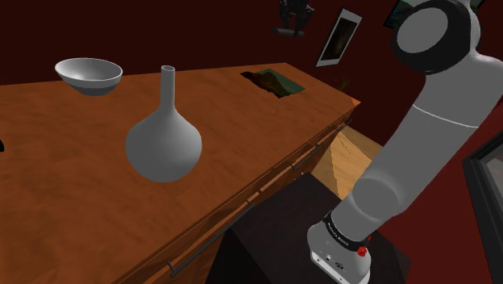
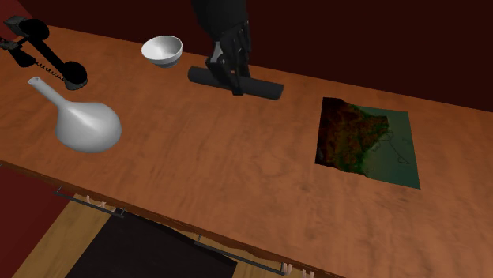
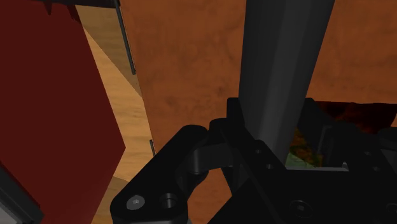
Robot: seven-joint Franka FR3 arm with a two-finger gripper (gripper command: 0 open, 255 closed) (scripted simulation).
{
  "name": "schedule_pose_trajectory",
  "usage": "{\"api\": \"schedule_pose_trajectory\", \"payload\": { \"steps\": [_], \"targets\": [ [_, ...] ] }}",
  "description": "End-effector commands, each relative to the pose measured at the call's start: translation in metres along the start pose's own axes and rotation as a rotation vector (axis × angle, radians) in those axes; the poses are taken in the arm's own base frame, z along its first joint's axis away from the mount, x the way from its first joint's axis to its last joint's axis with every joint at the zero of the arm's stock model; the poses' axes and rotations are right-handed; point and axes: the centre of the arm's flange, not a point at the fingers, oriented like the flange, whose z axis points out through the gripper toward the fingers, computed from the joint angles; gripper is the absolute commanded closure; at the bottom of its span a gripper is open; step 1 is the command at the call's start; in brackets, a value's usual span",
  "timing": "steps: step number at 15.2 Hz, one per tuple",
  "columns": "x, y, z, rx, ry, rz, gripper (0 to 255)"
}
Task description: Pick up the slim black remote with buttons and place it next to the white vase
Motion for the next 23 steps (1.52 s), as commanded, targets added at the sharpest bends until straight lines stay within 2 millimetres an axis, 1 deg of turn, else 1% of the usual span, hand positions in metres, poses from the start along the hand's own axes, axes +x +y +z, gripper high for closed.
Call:
{"api": "schedule_pose_trajectory", "payload": {
  "steps": [1,23],
  "targets": [
    [-0.027,0.007,-0.007,0.0,0.001,0.001,255],
    [-0.3,0.085,-0.067,0.0,0.001,0.001,255]
  ]
}}
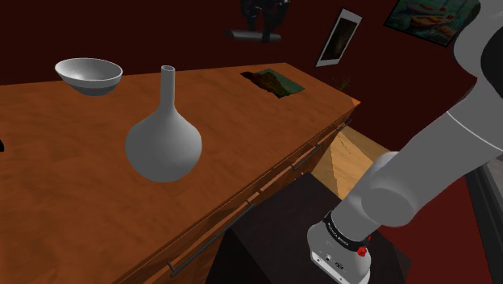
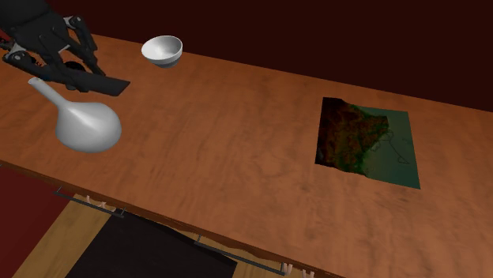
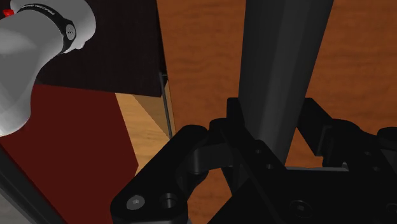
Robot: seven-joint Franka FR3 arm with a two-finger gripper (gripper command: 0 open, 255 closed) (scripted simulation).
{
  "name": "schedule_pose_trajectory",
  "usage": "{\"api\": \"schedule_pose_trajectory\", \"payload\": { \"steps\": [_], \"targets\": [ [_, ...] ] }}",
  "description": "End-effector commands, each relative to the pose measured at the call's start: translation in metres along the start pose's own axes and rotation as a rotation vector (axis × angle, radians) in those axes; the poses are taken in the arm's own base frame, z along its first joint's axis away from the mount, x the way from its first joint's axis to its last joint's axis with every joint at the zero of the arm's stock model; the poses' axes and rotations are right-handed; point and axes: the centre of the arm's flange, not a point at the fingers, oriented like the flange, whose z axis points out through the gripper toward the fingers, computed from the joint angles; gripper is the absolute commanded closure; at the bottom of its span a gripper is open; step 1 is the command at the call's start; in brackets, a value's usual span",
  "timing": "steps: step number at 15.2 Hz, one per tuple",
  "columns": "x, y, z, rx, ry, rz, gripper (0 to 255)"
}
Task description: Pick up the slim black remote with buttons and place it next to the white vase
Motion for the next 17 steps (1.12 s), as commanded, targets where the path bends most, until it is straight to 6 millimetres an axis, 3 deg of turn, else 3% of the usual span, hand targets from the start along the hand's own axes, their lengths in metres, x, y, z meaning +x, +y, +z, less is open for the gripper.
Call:
{"api": "schedule_pose_trajectory", "payload": {
  "steps": [1,5,17],
  "targets": [
    [-0.024,0.007,-0.006,0.0,0.0,0.002,255],
    [-0.076,0.022,-0.018,0.0,0.0,0.002,255],
    [-0.091,0.02,0.044,0.0,0.0,0.002,255]
  ]
}}
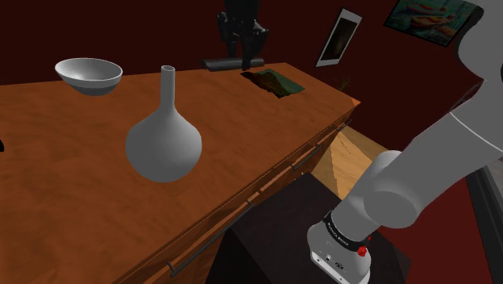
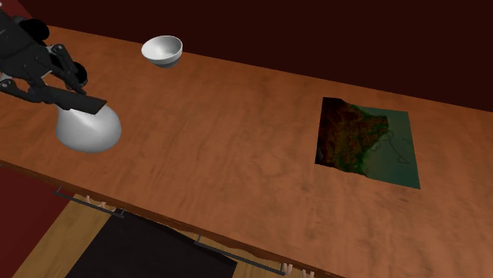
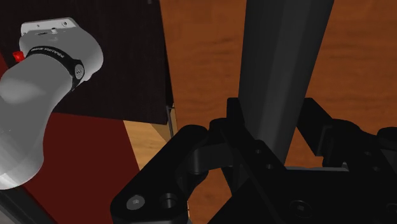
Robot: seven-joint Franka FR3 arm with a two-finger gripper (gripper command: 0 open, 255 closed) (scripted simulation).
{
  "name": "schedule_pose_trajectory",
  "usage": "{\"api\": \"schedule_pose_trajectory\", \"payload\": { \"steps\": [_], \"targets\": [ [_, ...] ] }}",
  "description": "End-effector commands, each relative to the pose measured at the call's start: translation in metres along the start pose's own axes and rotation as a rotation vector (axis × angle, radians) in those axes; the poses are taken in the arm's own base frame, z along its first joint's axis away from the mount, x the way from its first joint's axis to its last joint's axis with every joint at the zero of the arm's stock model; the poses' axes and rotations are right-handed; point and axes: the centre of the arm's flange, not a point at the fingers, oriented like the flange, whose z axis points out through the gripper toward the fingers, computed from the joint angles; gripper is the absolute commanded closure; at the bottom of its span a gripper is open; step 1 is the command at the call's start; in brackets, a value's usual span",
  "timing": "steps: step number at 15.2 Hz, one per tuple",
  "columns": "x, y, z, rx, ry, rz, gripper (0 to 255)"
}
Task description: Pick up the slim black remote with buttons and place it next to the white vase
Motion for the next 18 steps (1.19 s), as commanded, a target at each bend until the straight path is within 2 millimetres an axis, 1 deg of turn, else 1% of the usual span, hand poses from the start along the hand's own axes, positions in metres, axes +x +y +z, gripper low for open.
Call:
{"api": "schedule_pose_trajectory", "payload": {
  "steps": [1,18],
  "targets": [
    [-0.003,0.0,0.011,0.001,0.0,0.0,255],
    [-0.023,-0.003,0.098,0.001,0.0,0.0,255]
  ]
}}
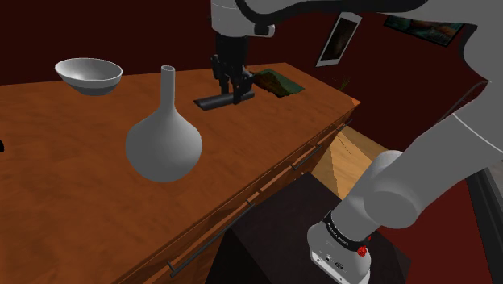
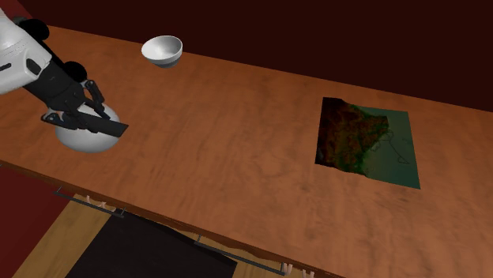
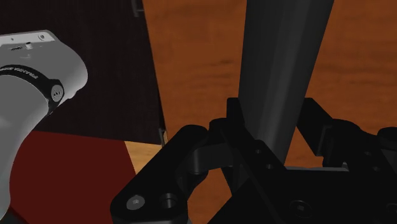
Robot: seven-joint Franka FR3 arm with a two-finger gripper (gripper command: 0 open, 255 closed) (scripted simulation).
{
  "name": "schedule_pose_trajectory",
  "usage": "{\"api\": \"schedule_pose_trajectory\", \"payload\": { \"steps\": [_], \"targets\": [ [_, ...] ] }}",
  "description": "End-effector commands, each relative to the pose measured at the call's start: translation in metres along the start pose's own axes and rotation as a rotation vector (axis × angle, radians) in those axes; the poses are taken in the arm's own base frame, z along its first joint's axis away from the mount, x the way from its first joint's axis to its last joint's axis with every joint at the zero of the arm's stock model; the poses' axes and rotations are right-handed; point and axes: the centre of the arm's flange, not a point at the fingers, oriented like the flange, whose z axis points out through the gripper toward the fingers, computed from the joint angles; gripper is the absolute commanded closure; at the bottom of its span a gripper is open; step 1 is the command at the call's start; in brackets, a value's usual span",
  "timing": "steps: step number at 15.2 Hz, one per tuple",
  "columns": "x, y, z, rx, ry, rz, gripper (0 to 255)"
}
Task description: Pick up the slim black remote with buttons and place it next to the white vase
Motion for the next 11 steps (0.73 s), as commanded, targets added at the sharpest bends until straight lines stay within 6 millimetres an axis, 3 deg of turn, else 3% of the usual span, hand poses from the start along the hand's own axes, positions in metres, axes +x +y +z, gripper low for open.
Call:
{"api": "schedule_pose_trajectory", "payload": {
  "steps": [1,11],
  "targets": [
    [-0.002,0.0,0.011,0.001,0.0,0.0,255],
    [-0.014,-0.002,0.062,0.001,0.0,0.0,255]
  ]
}}
